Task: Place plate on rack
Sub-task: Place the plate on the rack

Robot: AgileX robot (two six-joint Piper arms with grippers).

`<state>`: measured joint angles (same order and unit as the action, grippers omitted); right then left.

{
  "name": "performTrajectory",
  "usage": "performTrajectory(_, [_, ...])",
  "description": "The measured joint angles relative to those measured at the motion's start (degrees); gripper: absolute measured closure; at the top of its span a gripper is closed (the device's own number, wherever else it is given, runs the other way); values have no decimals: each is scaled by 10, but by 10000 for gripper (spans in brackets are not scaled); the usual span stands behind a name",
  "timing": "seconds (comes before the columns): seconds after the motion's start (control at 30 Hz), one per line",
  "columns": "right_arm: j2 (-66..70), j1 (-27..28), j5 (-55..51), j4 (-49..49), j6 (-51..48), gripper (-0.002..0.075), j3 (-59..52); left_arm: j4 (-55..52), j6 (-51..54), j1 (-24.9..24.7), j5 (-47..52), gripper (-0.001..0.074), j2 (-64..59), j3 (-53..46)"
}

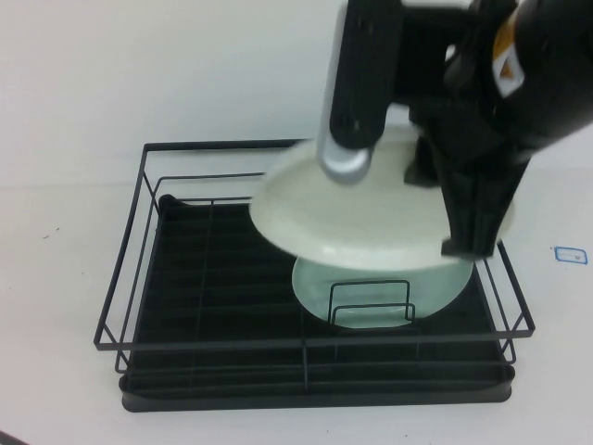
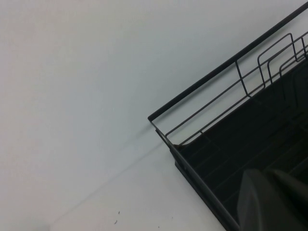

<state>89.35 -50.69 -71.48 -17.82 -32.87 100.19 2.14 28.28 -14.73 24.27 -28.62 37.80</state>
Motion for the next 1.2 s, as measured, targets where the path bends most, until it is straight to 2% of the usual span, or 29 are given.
performTrajectory(0.17, [0,-1,3,-21,-4,571,-66,1,-19,0,-38,734,0,-21])
performTrajectory(0.3, [0,-1,46,-33,-4,571,-94,1,-26,0,-40,734,0,-21])
performTrajectory(1.2, [64,-2,91,-73,21,571,-102,1,-26,0,-25,734,0,-21])
